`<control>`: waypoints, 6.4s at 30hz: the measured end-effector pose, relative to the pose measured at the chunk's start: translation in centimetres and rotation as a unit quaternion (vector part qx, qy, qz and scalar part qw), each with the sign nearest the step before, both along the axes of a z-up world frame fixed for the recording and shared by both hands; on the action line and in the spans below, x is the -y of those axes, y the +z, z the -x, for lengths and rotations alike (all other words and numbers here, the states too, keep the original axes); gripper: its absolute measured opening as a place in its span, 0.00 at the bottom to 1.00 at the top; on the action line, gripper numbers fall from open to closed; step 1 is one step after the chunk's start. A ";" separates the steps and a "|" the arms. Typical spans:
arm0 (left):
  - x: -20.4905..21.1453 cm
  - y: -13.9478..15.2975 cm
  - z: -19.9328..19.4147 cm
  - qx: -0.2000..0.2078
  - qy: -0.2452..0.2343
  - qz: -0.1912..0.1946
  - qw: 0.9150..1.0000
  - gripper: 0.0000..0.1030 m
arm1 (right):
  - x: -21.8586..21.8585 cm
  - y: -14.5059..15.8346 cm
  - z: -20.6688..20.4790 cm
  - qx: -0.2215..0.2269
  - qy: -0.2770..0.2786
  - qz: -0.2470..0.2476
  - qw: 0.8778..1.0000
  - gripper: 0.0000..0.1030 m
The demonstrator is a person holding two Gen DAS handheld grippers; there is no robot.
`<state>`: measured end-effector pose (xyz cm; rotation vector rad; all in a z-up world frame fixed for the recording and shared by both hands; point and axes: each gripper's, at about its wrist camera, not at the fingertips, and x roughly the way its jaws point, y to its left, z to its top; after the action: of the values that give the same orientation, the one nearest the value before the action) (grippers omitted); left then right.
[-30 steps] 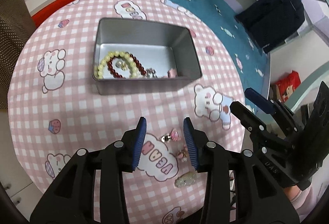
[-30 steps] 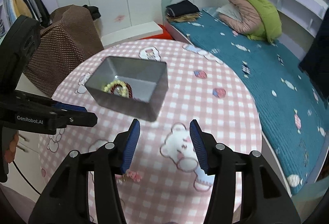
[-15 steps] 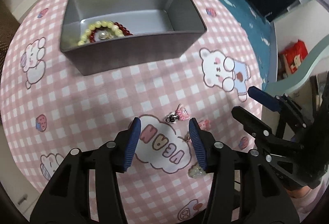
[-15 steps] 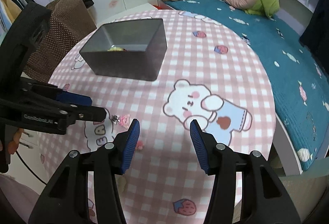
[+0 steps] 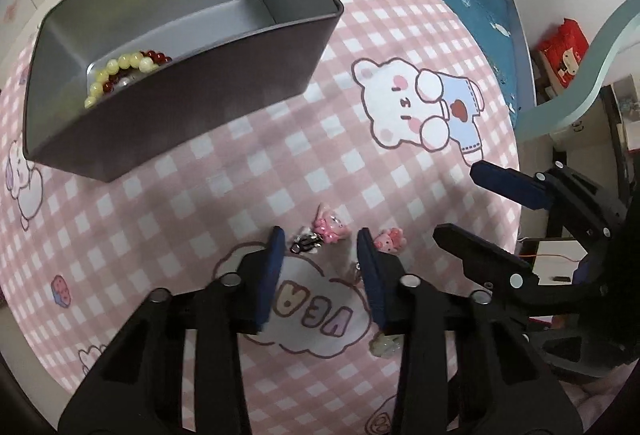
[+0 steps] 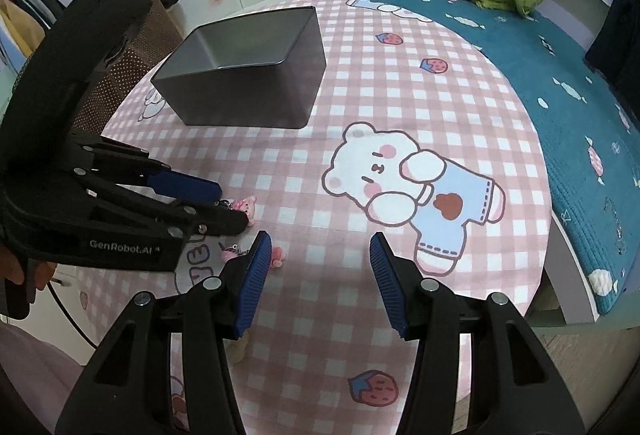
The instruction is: Organize jewelry
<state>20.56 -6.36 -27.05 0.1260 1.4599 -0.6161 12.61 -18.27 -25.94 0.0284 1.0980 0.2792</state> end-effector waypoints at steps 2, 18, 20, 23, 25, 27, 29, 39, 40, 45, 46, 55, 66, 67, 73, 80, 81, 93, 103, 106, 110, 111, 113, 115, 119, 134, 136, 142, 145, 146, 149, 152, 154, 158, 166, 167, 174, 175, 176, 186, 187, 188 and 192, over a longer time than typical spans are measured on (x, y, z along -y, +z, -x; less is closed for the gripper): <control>-0.1 -0.1 -0.1 0.001 -0.003 -0.001 1.000 0.22 | 0.0 -0.1 0.0 -0.004 -0.002 -0.001 1.000 0.48; -2.5 1.4 0.7 0.012 0.019 0.016 1.000 0.14 | -2.7 0.3 1.0 -0.005 0.040 -0.034 0.999 0.47; -2.9 1.7 1.1 0.016 0.021 0.016 1.000 0.14 | -3.7 0.0 1.3 -0.011 0.058 -0.036 0.998 0.38; -3.6 1.9 1.6 0.016 0.028 0.018 0.999 0.14 | -5.0 -0.7 1.7 -0.025 0.082 -0.033 0.996 0.27; -4.0 1.9 2.0 0.017 0.033 0.017 0.999 0.13 | -5.4 -1.3 1.8 -0.030 0.086 -0.026 0.995 0.27; -4.2 2.0 2.5 0.015 0.031 0.021 0.999 0.14 | -5.4 -1.7 1.8 -0.035 0.082 -0.017 0.996 0.27; -4.2 2.2 3.1 0.020 0.025 0.024 0.999 0.14 | -5.4 -2.2 1.7 -0.041 0.076 -0.007 0.996 0.26; -4.5 2.6 4.1 0.020 0.034 0.039 0.998 0.14 | -5.4 -2.5 1.5 -0.018 0.076 0.022 0.997 0.11; -4.7 2.8 4.2 0.021 0.035 0.039 0.998 0.14 | -5.3 -2.4 1.5 -0.018 0.075 0.020 0.997 0.11; -5.1 3.3 4.0 0.027 0.044 0.046 0.998 0.14 | -4.9 -0.8 1.6 0.000 0.073 0.021 0.997 0.11; -5.1 3.5 3.9 0.029 0.046 0.047 0.997 0.14 | -4.8 -0.5 1.6 0.004 0.073 0.020 0.997 0.11; -5.3 6.0 3.1 0.057 0.063 0.067 0.994 0.14 | -4.5 2.9 0.5 0.050 0.075 0.030 0.996 0.11; -6.0 9.6 0.9 0.096 0.104 0.092 0.986 0.14 | -4.6 6.2 -2.8 0.101 0.105 0.035 0.989 0.11; -6.1 9.8 0.8 0.100 0.109 0.092 0.985 0.14 | -4.6 6.4 -3.1 0.106 0.110 0.035 0.988 0.11; -6.8 10.9 -0.5 0.118 0.142 0.086 0.979 0.14 | -5.3 7.2 -5.3 0.119 0.134 0.030 0.983 0.12; -7.2 11.1 -2.7 0.123 0.174 0.080 0.974 0.14 | -5.9 6.9 -7.9 0.116 0.154 0.020 0.981 0.12; -7.2 11.0 -3.0 0.122 0.178 0.078 0.973 0.14 | -5.9 6.8 -8.2 0.114 0.155 0.018 0.981 0.12; -7.4 9.5 -5.1 0.108 0.195 0.068 0.972 0.14 | -5.4 5.8 -9.7 0.100 0.135 0.010 0.986 0.39; -7.1 8.4 -5.6 0.095 0.191 0.053 0.976 0.41 | -3.5 5.5 -9.3 0.087 0.092 0.021 0.992 0.42; -7.0 8.4 -5.4 0.095 0.184 0.052 0.977 0.41 | -3.1 5.5 -8.9 0.084 0.082 0.022 0.993 0.43; -7.0 8.4 -5.1 0.094 0.180 0.054 0.978 0.41 | -2.5 5.6 -8.3 0.083 0.068 0.027 0.994 0.48; -7.0 8.5 -5.0 0.095 0.178 0.053 0.978 0.41 | -2.4 5.5 -8.1 0.083 0.065 0.027 0.994 0.49; -7.0 8.6 -4.7 0.096 0.175 0.054 0.978 0.41 | -2.1 5.5 -7.7 0.082 0.058 0.027 0.995 0.50; -7.0 8.7 -4.4 0.097 0.171 0.054 0.979 0.41 | -2.1 5.6 -7.2 0.081 0.054 0.028 0.995 0.51; -7.0 9.0 -3.4 0.100 0.159 0.051 0.981 0.41 | -1.9 5.5 -5.9 0.078 0.048 0.031 0.995 0.53; -7.9 7.7 1.2 0.076 0.122 0.043 0.989 0.52 | -2.7 3.5 -1.1 0.035 0.015 0.032 0.999 0.64; -7.9 7.1 1.7 0.069 0.115 0.040 0.990 0.53 | -3.2 2.7 -0.2 0.023 0.016 0.031 0.999 0.65; -7.9 5.3 3.3 0.044 0.091 0.030 0.994 0.53 | -4.8 0.8 2.3 -0.013 0.022 0.021 0.999 0.65; -8.1 4.4 4.0 0.033 0.080 0.023 0.996 0.53 | -5.5 0.4 3.1 -0.021 0.025 0.017 0.999 0.65; -8.2 4.2 4.2 0.029 0.078 0.022 0.996 0.53 | -5.7 0.2 3.3 -0.024 0.026 0.016 0.999 0.65; -8.4 3.6 4.6 0.022 0.071 0.020 0.997 0.53 | -6.4 -0.4 4.2 -0.034 0.033 0.016 0.999 0.65; -8.3 3.2 4.8 0.016 0.067 0.022 0.997 0.53 | -7.0 -1.0 4.7 -0.043 0.039 0.026 0.998 0.60; -8.0 3.0 4.9 0.015 0.061 0.023 0.998 0.53 | -7.3 -1.7 5.1 -0.055 0.044 0.033 0.997 0.50; -7.1 2.3 5.1 0.007 0.048 0.026 0.998 0.53 | -7.4 -1.8 5.4 -0.043 0.042 0.053 0.997 0.38; -5.7 1.7 4.8 -0.001 0.030 0.031 0.999 0.53 | -6.9 -1.6 5.6 -0.042 0.038 0.060 0.997 0.37; -5.5 1.7 4.7 -0.001 0.028 0.031 0.999 0.53 | -6.7 -1.6 5.5 -0.043 0.031 0.072 0.996 0.37; -4.7 1.3 4.2 -0.007 0.020 0.027 0.999 0.53 | -7.0 -2.2 5.8 -0.062 0.042 0.098 0.992 0.57; -4.7 1.2 4.2 -0.008 0.020 0.027 0.999 0.53 | -6.8 -2.5 5.9 -0.068 0.040 0.099 0.992 0.57; -4.5 1.1 4.1 -0.011 0.019 0.028 0.999 0.53 | -6.6 -2.5 6.0 -0.062 0.037 0.091 0.993 0.57; -3.1 0.4 4.0 -0.019 0.008 0.028 0.999 0.53 | -4.7 -2.3 5.3 -0.035 0.024 0.053 0.998 0.29; -3.0 0.4 4.0 -0.019 0.007 0.029 0.999 0.53 | -4.4 -2.2 5.3 -0.036 0.025 0.050 0.998 0.28; -2.8 0.4 3.9 -0.019 0.005 0.029 0.999 0.53 | -4.3 -2.1 5.1 -0.035 0.028 0.054 0.998 0.28; -2.0 0.6 3.8 -0.017 0.004 0.037 0.999 0.53 | -3.3 -1.9 4.1 -0.032 0.015 0.049 0.998 0.28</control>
<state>16.73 -4.36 -26.46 0.0525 1.4678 -0.6679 8.48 -14.93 -27.84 -0.0671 1.1758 0.2511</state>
